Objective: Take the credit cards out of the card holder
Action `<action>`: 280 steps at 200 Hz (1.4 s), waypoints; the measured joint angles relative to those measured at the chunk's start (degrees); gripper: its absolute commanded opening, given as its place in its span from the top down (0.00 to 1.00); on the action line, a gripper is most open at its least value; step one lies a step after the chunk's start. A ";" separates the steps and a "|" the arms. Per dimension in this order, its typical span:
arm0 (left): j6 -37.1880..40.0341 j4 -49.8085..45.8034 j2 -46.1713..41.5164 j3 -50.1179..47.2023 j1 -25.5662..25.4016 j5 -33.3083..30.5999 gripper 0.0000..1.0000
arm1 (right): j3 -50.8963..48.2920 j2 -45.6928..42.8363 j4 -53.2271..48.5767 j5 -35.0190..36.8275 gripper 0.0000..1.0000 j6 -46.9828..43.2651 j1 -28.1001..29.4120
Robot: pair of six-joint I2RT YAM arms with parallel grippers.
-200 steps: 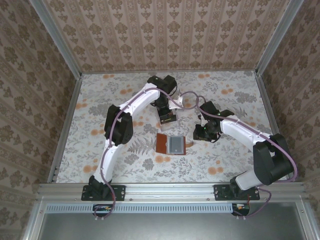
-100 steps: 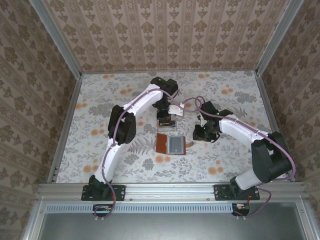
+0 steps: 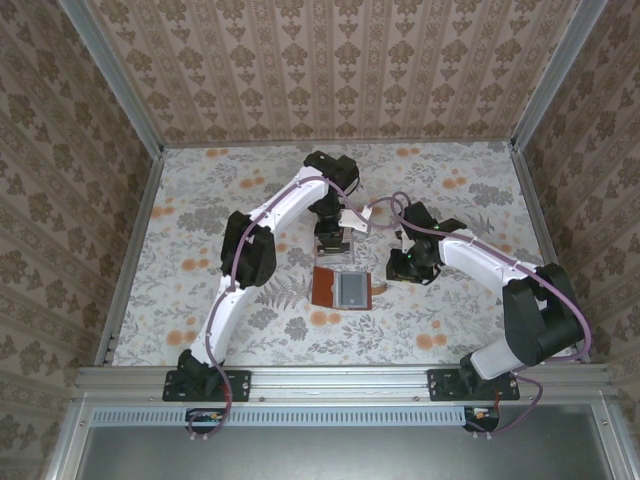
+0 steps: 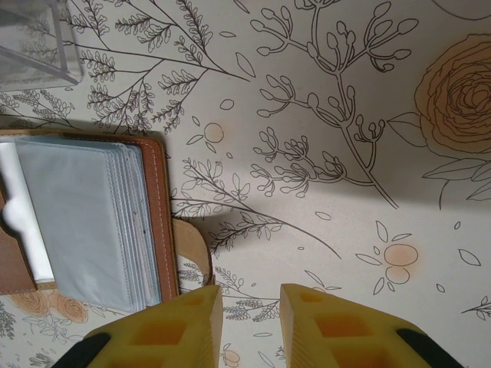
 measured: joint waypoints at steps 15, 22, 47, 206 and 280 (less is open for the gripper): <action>-0.66 -0.44 0.00 0.13 0.00 0.00 0.77 | 0.00 0.00 0.00 0.00 0.72 0.00 0.00; -0.90 -0.48 0.00 0.15 0.04 -0.02 0.77 | 0.00 0.00 0.00 0.00 0.72 0.00 0.00; -2.29 -0.24 0.00 0.15 0.09 -0.26 0.78 | 0.00 0.00 0.00 0.00 0.71 0.00 0.02; -5.75 10.08 -5.25 -6.97 0.39 -5.11 0.77 | 0.00 -0.26 0.00 -0.02 0.71 0.02 0.02; -6.36 14.36 -6.19 -13.00 0.37 -7.04 0.73 | 0.00 -0.26 -0.02 -0.11 0.71 -0.02 0.02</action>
